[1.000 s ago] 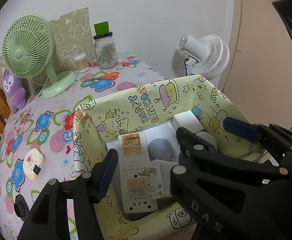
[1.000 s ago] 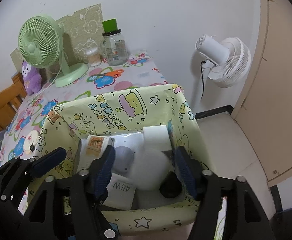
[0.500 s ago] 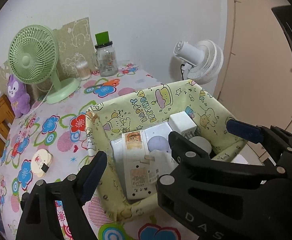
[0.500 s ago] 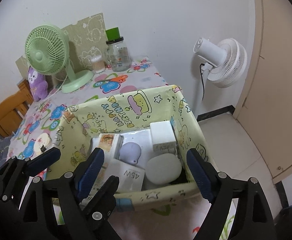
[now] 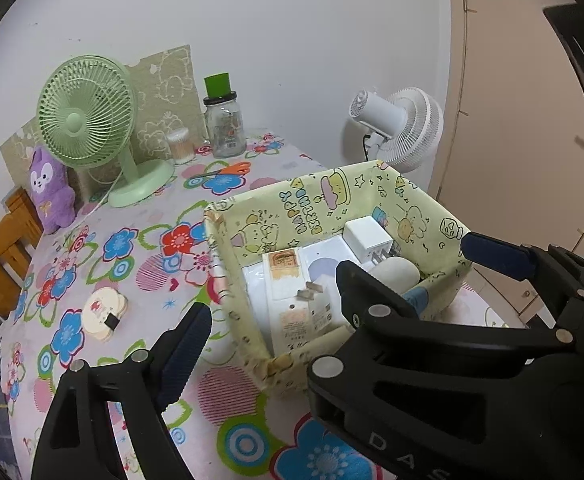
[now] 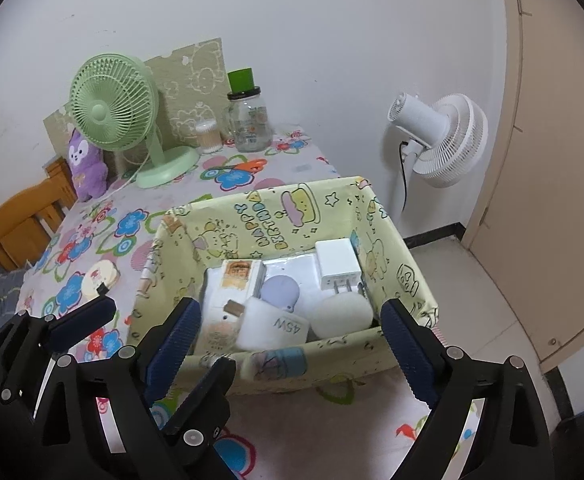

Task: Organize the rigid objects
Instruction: 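Withdraw both open tools from the basket back over the table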

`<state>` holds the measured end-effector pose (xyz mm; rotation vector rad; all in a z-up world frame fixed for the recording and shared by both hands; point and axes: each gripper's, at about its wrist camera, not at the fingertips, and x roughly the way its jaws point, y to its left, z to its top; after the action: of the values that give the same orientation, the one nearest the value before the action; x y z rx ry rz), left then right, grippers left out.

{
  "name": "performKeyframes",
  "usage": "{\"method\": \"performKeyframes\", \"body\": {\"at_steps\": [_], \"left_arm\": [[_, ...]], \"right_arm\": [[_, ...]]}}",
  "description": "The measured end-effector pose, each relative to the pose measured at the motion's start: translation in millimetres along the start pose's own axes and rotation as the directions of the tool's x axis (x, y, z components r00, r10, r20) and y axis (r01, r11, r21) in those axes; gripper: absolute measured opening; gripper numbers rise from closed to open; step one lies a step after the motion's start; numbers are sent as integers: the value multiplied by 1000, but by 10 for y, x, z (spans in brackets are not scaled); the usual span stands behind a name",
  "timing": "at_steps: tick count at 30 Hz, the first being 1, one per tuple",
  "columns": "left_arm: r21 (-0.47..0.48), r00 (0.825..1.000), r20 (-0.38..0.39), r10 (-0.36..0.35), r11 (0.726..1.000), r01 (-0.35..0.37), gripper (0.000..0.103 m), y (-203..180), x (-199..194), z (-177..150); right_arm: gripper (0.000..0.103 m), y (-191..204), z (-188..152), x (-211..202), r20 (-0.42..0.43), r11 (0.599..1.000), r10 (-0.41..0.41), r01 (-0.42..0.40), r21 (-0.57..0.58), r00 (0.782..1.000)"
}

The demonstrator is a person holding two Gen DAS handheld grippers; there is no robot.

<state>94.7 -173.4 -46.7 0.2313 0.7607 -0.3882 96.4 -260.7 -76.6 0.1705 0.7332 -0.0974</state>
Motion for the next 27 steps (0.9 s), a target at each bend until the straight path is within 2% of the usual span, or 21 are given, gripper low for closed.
{"method": "performKeyframes", "body": {"at_steps": [27], "left_arm": [[-52, 997, 57, 53, 997, -50, 89, 488, -518, -390]], "right_arm": [[95, 691, -246, -423, 55, 997, -2, 6, -76, 998]]}}
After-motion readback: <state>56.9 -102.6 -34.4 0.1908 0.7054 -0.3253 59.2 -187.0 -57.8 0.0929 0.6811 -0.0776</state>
